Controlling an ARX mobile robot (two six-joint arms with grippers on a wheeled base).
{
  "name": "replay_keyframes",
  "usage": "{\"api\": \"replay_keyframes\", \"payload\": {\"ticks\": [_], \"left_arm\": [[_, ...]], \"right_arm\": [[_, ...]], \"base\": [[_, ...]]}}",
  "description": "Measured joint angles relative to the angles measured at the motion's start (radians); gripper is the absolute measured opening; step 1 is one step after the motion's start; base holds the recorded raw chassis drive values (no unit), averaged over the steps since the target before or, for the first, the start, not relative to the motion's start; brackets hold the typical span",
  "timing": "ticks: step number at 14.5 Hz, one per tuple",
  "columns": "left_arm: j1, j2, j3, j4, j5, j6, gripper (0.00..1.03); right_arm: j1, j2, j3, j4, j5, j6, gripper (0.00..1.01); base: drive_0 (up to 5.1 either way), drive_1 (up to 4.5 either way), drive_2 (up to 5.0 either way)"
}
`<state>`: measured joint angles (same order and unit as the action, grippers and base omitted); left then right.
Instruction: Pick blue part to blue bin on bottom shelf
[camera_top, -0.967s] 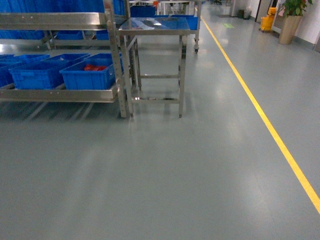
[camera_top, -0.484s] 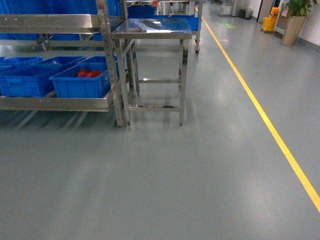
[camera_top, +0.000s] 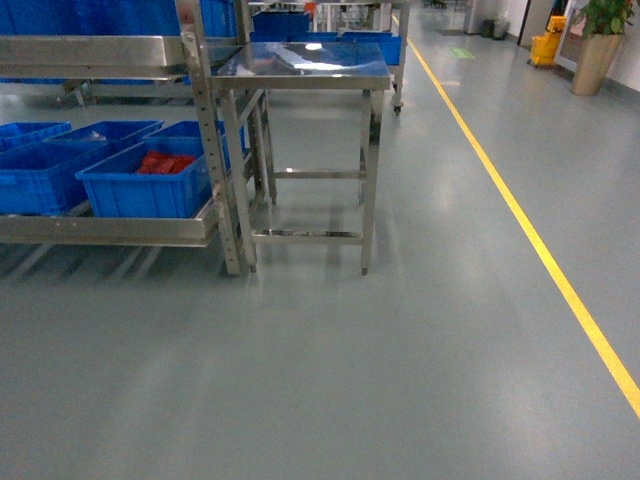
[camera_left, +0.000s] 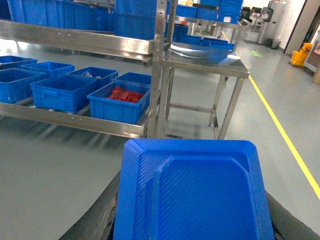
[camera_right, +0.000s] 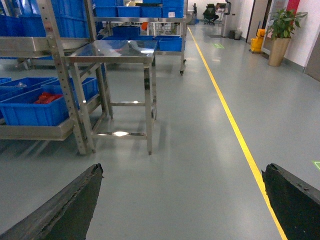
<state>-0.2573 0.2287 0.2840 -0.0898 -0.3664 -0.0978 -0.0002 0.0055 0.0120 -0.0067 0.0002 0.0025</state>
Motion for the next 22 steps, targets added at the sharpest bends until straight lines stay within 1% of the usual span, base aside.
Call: {"api": "replay_keyframes", "payload": {"ticks": [22], "left_arm": [[0.000,0.000,0.000,-0.001,-0.002,0.000,0.43]], "right_arm": [[0.000,0.000,0.000,0.000,0.000,0.000,0.98]], "base": [[0.1,4.16,-4.0]]}}
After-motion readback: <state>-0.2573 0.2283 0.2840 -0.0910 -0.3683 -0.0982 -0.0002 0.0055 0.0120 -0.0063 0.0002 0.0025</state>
